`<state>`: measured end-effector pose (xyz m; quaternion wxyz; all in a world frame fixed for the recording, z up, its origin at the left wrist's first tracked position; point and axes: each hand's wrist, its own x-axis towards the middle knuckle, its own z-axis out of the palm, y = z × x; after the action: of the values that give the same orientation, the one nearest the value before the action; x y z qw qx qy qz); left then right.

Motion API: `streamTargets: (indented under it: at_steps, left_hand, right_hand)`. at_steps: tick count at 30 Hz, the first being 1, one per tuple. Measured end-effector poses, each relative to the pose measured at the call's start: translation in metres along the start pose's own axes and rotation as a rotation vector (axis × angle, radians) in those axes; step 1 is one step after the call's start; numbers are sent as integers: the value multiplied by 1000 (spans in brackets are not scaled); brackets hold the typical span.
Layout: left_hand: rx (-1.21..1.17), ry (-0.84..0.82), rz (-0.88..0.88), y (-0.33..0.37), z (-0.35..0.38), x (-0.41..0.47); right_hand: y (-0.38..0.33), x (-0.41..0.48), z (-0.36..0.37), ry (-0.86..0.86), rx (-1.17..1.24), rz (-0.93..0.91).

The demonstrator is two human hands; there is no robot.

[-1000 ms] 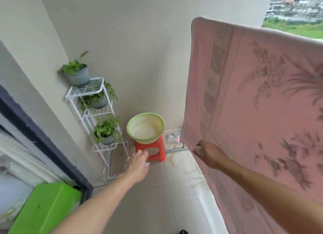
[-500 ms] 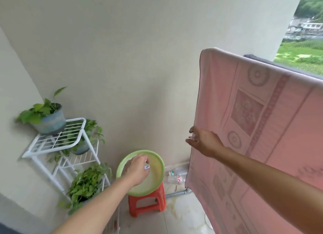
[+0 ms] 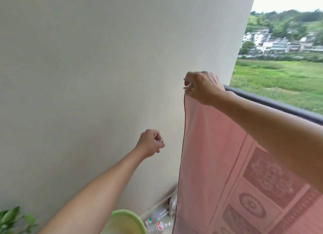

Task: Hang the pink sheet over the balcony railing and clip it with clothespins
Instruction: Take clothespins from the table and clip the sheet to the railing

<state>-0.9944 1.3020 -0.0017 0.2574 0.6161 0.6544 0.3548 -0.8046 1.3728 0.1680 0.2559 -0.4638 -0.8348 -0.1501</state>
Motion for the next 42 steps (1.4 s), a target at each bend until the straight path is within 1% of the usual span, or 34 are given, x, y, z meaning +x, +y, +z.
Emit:
streamTargets:
  at_steps: [3, 7, 9, 11, 15, 18, 20, 23, 25, 29, 31, 34, 36, 38, 39, 42]
  left_hand:
    - [-163, -30, 50, 23, 6, 45]
    - [-307, -85, 73, 41, 16, 96]
    - [-386, -149, 59, 44, 19, 114]
    - [-472, -221, 44, 46, 21, 129]
    - [-635, -374, 9, 48, 20, 159]
    - [-710, -560, 9, 59, 19, 174]
    - [-713, -637, 44, 66, 23, 180]
    - [-735, -589, 46, 61, 27, 193]
    - [-781, -551, 68, 53, 29, 195]
    - [-855, -552, 108, 44, 37, 194]
    - [-896, -592, 83, 43, 39, 194]
    - [-973, -699, 4, 41, 39, 195]
    - [-945, -765, 10, 45, 41, 189]
    - [-908, -793, 50, 50, 45, 182]
    - [-892, -765, 64, 52, 47, 182]
    - [-880, -602, 113, 53, 49, 186]
  right_hand:
    - [14, 33, 0, -59, -115, 55]
    - [22, 56, 11, -327, -279, 119]
    - [25, 66, 16, -376, -290, 133]
    - [33, 75, 24, -386, -182, 183]
    - [51, 84, 25, -394, 262, 286]
    - [55, 82, 21, -402, 417, 333]
    - [56, 81, 21, -403, 461, 344]
    - [62, 79, 20, -396, 510, 403]
    - [64, 78, 21, -402, 500, 433]
    - [50, 83, 22, -435, 481, 473]
    - [44, 87, 20, -438, 509, 496]
    - [38, 94, 16, -379, 552, 537]
    - [36, 95, 14, -340, 534, 555]
    - [33, 94, 13, -332, 520, 551]
    - [30, 92, 12, -341, 508, 538]
    - [19, 84, 8, -320, 407, 479]
